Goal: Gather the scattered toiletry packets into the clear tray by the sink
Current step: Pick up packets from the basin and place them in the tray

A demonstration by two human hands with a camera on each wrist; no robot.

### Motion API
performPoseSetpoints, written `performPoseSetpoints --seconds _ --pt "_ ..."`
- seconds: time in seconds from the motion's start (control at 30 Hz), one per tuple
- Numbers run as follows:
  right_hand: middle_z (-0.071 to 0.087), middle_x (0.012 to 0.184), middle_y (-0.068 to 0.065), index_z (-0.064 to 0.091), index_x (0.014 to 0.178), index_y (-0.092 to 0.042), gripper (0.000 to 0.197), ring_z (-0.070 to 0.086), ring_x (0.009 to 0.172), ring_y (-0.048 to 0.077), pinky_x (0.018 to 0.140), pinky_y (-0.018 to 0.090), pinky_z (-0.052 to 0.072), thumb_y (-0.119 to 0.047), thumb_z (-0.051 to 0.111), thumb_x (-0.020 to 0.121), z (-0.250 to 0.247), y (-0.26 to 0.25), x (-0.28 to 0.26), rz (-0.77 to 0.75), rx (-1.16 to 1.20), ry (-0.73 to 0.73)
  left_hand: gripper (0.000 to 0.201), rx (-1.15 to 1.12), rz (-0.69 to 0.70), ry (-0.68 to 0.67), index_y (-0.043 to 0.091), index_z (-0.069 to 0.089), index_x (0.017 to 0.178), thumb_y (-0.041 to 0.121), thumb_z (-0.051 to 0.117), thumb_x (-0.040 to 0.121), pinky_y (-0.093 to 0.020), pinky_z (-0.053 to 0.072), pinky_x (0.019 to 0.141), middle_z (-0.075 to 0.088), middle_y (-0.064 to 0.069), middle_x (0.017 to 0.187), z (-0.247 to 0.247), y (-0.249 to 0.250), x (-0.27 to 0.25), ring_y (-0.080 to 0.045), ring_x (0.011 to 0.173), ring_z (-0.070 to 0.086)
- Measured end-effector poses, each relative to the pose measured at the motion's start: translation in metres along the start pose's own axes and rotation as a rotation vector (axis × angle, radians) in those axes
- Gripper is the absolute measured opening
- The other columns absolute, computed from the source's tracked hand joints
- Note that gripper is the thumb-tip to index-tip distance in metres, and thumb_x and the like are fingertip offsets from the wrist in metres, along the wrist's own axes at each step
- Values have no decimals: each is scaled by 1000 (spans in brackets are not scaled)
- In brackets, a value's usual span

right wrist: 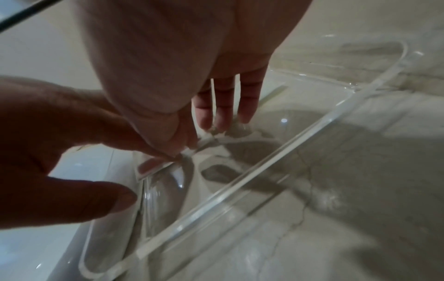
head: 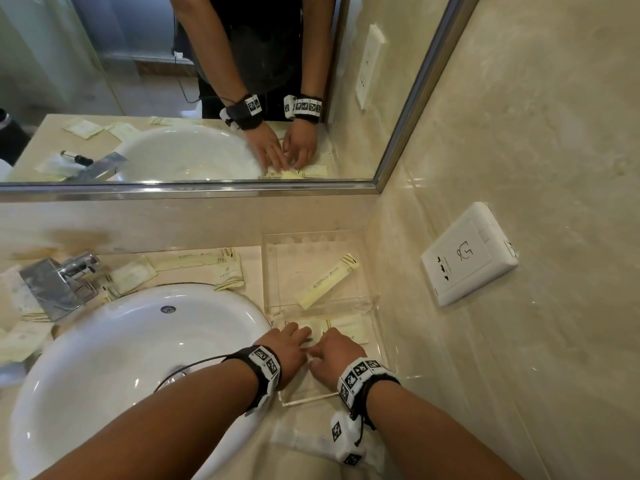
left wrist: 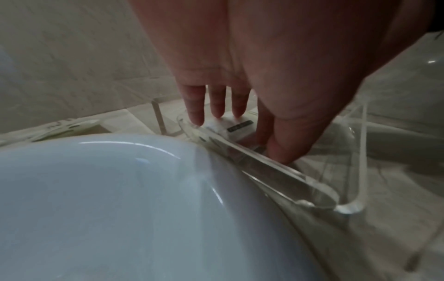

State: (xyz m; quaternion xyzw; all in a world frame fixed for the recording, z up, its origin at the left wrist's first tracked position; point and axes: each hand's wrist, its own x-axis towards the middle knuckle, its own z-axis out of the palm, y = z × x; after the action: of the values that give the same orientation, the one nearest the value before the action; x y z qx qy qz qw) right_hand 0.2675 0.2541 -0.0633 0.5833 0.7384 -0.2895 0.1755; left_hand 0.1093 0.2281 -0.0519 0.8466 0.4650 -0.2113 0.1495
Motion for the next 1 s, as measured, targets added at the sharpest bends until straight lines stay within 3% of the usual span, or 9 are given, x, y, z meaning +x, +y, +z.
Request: performPoseSetpoints --seconds 0.07,0.17,0.3,0.43,0.57,0.67,0.77,0.87,1.0 --pt "50 126 -1 64 127 -40 44 60 108 21 85 33 52 -52 51 86 -1 1 0 -77 -44 6 37 -6 -27 16 23 63 126 30 58 90 -48 38 103 20 -8 154 0 0 -1 -36 136 24" --pt "48 130 -2 67 125 -37 39 56 117 21 92 34 51 -43 52 89 -5 2 -2 -98 -38 41 39 16 -63 33 17 58 132 26 50 94 -51 30 109 16 -9 156 -3 0 -1 -40 139 19" --pt "48 137 -3 71 113 -32 30 48 123 21 98 37 45 -35 54 89 -10 8 -3 -25 -67 256 40 -7 -57 110 8 54 134 19 43 98 -51 32 107 18 -10 157 1 1 5 -41 139 20" --pt "34 154 -4 69 120 -36 35 39 137 22 108 41 38 -39 56 87 -11 15 -3 67 -45 207 35 40 -9 86 17 60 128 24 53 95 -53 39 100 18 -11 155 4 1 9 -44 133 25" --pt "29 158 -2 67 127 -29 43 32 142 22 113 41 36 -39 56 87 -6 16 0 48 -34 166 35 75 -10 57 21 58 131 29 45 99 -55 37 101 18 -13 155 13 -2 16 -47 136 21" --pt "22 162 0 64 131 -24 46 25 147 21 116 38 33 -39 56 88 -1 17 2 28 12 144 33 103 -1 189 15 71 105 26 42 96 -47 49 83 49 -13 134 17 -4 20 -40 118 46" --pt "20 164 0 61 135 -22 51 22 149 20 117 38 32 -41 57 88 -1 19 2 -1 35 118 14 101 4 258 16 76 83 27 69 78 -34 52 59 62 -4 109 18 -3 24 -28 92 59" --pt "22 164 -1 58 137 -24 52 18 151 19 119 38 29 -44 55 89 -1 24 2 -36 30 104 21 50 2 322 17 72 80 29 80 65 -30 48 44 63 -5 98 18 1 27 -25 77 60" --pt "25 163 -5 60 135 -28 50 18 151 17 119 38 29 -49 48 91 -2 27 2 -45 50 103 32 35 25 380 17 64 93 28 77 66 -32 43 41 61 -7 92 19 1 31 -28 76 60"
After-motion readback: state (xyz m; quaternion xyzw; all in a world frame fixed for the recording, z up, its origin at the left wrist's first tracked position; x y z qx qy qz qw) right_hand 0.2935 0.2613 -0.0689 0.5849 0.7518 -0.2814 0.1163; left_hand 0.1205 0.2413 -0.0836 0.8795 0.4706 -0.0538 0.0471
